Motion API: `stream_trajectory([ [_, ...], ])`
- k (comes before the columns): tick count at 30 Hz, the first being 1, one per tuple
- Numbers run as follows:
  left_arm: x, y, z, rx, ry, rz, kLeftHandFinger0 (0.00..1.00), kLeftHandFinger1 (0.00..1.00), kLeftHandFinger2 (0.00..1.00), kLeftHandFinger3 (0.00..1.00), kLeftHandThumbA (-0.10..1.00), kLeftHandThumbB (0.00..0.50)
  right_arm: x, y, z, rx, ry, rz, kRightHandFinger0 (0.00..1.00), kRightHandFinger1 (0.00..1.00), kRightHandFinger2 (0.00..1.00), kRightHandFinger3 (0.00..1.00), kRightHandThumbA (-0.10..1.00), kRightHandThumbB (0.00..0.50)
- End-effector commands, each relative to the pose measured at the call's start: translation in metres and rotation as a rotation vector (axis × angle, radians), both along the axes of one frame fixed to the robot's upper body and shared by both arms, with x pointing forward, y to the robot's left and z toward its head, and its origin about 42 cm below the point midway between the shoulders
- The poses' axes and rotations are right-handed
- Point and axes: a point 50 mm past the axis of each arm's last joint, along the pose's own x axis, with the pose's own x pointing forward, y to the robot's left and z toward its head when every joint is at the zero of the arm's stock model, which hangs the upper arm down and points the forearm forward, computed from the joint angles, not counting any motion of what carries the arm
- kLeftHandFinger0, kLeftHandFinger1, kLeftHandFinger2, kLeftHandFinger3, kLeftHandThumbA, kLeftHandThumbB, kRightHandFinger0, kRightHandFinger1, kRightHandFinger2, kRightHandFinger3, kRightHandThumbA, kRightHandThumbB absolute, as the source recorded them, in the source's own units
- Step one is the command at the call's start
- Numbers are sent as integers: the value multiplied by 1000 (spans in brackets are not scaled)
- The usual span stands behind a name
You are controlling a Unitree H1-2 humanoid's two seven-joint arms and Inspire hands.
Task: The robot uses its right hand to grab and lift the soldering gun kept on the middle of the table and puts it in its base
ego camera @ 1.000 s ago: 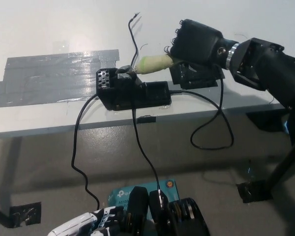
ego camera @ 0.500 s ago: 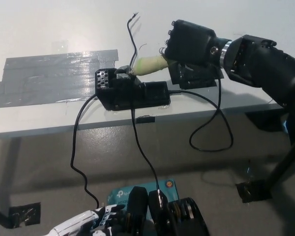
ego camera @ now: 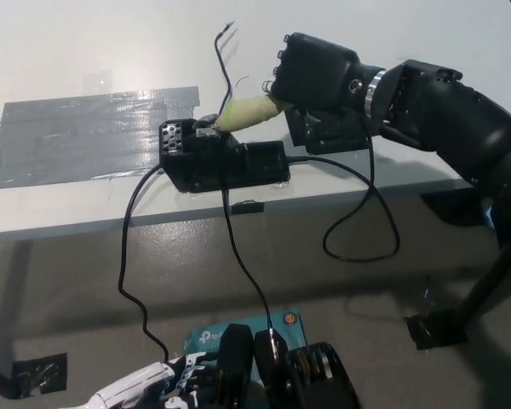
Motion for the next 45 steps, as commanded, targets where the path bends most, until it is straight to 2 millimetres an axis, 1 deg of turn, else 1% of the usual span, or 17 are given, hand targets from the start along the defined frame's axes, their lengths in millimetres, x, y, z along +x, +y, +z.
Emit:
stream_trajectory([
  [1,0,0,8,5,-21,-19,1000,1000,1000,1000,645,186,-9,53,41,67,-41,67,0,0,179,124,-100,174],
  [3,-1,1,8,-7,-12,-15,1000,1000,1000,1000,619,174,-12,55,40,102,-4,35,0,0,203,300,-100,223],
  [4,-1,1,8,-9,-9,-13,1000,1000,1000,1000,605,168,-12,54,40,137,31,17,0,0,242,539,-100,266],
  [5,-1,2,9,-7,-11,-11,1000,1000,1000,1000,601,170,-13,54,39,166,53,14,0,0,206,640,-100,256],
  [6,-1,3,10,4,-17,-12,1000,1000,1000,1000,600,154,-13,55,41,170,89,-41,0,0,251,991,-100,225],
  [7,0,3,10,3,-16,-11,1000,1000,1000,1000,601,159,-13,54,42,165,94,-70,92,74,357,1000,-100,234],
  [8,0,3,10,14,-19,-16,1000,1000,1000,1000,614,162,-14,55,43,118,96,-145,560,534,702,1000,120,358],
  [9,0,3,10,10,-15,-17,1000,1000,1000,1000,619,177,-17,56,43,95,102,-177,796,785,888,1000,208,420],
  [10,-1,4,9,7,-9,-17,1000,1000,1000,1000,621,180,-19,57,42,83,108,-194,881,844,892,1000,226,417],
  [12,-1,3,9,16,-17,-14,1000,1000,1000,1000,622,183,-22,58,41,57,112,-211,1000,1000,1000,1000,336,500],
  [20,-1,5,9,22,-16,-8,1000,1000,1000,1000,646,203,-41,81,45,88,258,-342,1000,1000,1000,1000,571,500],
  [29,-1,5,7,22,-17,-9,1000,1000,1000,1000,652,211,-56,91,50,67,346,-429,1000,1000,1000,1000,686,500],
  [32,-2,7,6,11,-8,0,1000,1000,1000,1000,639,216,-64,98,63,87,465,-475,1000,1000,1000,1000,624,500],
  [36,-4,9,4,17,-8,8,1000,1000,1000,1000,630,195,-81,106,88,95,547,-470,1000,1000,1000,1000,677,500],
  [40,-7,14,3,30,-5,16,1000,1000,1000,1000,636,209,-104,106,112,123,587,-422,1000,1000,1000,1000,687,500],
  [44,-11,18,-1,25,-6,15,1000,1000,1000,1000,616,165,-140,87,137,202,605,-288,1000,1000,1000,1000,636,500],
  [45,-11,18,-1,24,-4,16,1000,1000,1000,1000,613,163,-140,88,136,201,608,-290,1000,1000,1000,1000,633,500],
])
